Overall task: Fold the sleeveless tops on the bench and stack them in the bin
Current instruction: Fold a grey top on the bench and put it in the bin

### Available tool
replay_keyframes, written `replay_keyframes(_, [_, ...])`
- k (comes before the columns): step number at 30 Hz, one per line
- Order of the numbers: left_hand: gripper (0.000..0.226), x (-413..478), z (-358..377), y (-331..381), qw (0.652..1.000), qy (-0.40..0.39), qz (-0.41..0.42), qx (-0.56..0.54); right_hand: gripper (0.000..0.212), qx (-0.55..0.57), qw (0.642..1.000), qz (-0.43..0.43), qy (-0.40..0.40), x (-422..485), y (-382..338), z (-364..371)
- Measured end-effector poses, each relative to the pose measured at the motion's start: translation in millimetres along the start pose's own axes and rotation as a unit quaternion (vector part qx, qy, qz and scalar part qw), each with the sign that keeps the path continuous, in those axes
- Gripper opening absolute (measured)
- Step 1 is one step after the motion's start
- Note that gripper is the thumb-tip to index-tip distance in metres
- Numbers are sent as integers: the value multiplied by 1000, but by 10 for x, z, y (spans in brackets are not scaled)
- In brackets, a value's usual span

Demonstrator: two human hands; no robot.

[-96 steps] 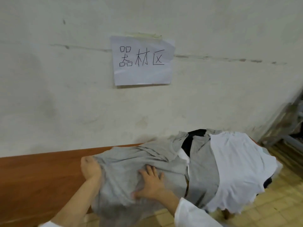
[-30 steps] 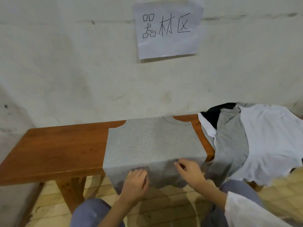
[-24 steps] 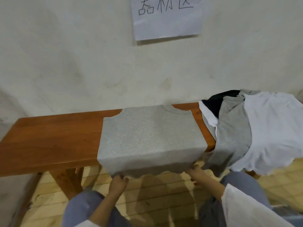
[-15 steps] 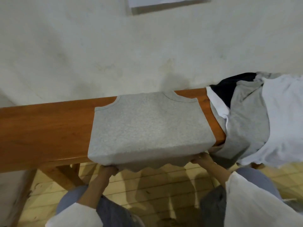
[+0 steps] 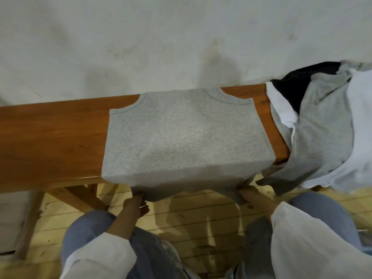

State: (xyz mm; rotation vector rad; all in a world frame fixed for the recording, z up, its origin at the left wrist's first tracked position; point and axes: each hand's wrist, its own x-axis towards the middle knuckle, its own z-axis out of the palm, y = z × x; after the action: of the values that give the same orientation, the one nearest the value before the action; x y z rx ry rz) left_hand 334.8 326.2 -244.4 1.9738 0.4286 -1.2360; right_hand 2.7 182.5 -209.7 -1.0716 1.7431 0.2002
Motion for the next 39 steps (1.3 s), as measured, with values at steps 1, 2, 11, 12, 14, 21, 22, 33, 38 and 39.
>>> replay_keyframes(1, [8, -15, 16, -4, 1000, 1, 12, -1, 19, 9, 1000, 17, -2, -72, -5, -9])
replay_keyframes(2, [7, -40, 2, -14, 1000, 4, 14, 8, 20, 12, 999, 29, 8, -89, 24, -9])
replay_keyframes(11, [38, -498, -118, -102, 959, 98, 216, 157, 11, 168, 985, -40, 29, -669, 131, 34])
replay_keyframes(12, [26, -587, -161, -104, 949, 97, 255, 158, 23, 184, 979, -62, 56, -705, 144, 32])
replay_keyframes(14, [17, -839, -230, -80, 938, 86, 310, 127, 37, 163, 972, -123, 119, -740, 132, 9])
replay_keyframes(21, [7, -1765, -627, 468, 935, -96, 337, -57, 6, 278, 908, -290, 118, -1526, -274, -293])
replay_keyframes(22, [10, -1837, -693, 559, 932, -126, 333, -71, 12, 300, 901, -293, 116, -1541, -334, -368])
replay_keyframes(33, [19, -2186, -852, 809, 821, 39, 569, -7, 10, 155, 826, -434, 325, -1940, -501, -847])
replay_keyframes(38, [16, -2236, -757, 847, 770, 157, 619, -14, 18, 203, 779, -448, 389, -1938, -506, -775])
replay_keyframes(39, [16, -2274, -733, 864, 766, 149, 624, -34, 19, 221, 775, -449, 385, -1927, -520, -768])
